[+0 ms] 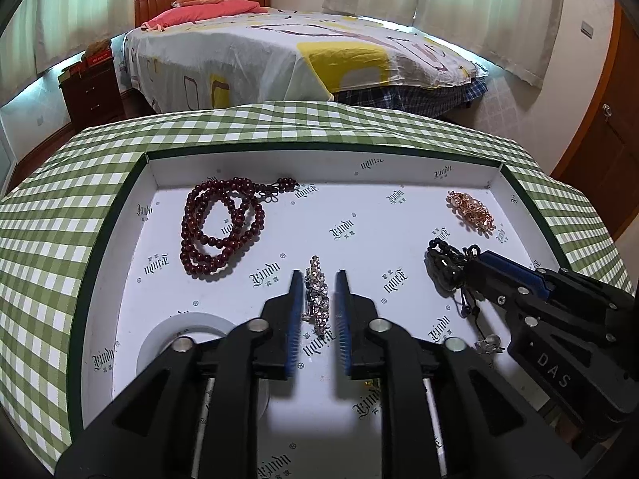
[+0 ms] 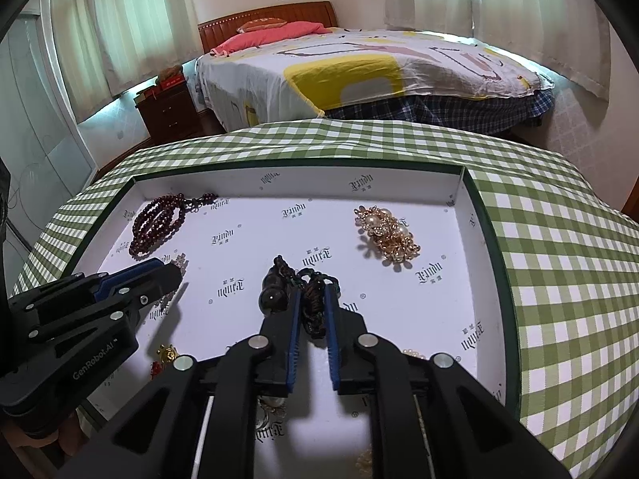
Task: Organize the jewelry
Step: 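Open left tool releasing brooch in tray while right tool releases necklace, then withdraw left tool from tray while right tool grasps red tassel with gold charm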
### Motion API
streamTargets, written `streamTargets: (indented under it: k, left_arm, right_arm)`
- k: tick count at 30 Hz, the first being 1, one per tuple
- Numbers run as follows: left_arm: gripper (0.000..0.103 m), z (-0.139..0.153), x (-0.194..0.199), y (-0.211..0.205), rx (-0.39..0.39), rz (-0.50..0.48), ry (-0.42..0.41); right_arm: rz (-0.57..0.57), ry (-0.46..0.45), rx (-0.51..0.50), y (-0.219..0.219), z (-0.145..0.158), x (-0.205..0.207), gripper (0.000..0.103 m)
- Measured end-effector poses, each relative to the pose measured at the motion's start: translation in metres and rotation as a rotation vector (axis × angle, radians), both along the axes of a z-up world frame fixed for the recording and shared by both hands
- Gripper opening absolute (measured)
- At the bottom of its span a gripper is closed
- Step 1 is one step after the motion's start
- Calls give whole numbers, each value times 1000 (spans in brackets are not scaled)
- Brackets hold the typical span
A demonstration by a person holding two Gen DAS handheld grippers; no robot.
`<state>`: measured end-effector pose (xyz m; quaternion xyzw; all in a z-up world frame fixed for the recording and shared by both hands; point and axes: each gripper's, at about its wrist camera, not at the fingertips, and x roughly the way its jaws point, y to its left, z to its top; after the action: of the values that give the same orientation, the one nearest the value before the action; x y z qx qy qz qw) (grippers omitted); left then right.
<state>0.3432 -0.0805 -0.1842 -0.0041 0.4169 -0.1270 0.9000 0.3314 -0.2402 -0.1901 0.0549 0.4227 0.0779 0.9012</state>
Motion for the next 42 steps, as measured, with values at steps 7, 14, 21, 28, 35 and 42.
streamTargets:
  k: [7,14,21,28,35,42]
  left_arm:
    - [34,3,-1,0,2,-3,-11]
    - [55,9,-9,3,-8,-3,-31]
    - [62,18,-17,9,-17,9,-66]
    - [69,41,-39,18,-46,14,-123]
    - [75,61,-75,31,-87,31,-196]
    - [77,59,-118,39,-75,43,-230]
  right_arm:
    - [-1,-12,-3,0,2,-1,32]
    - [1,-42,3,1,10,-9,45]
    - [-7,-71,-2,0,22,-17,50]
    - [-12,-123,7,-5,45,-39,56]
    - [-34,-188,15,-18,68,-75,62]
    - [-85,-200,-13,-33,65,-117,63]
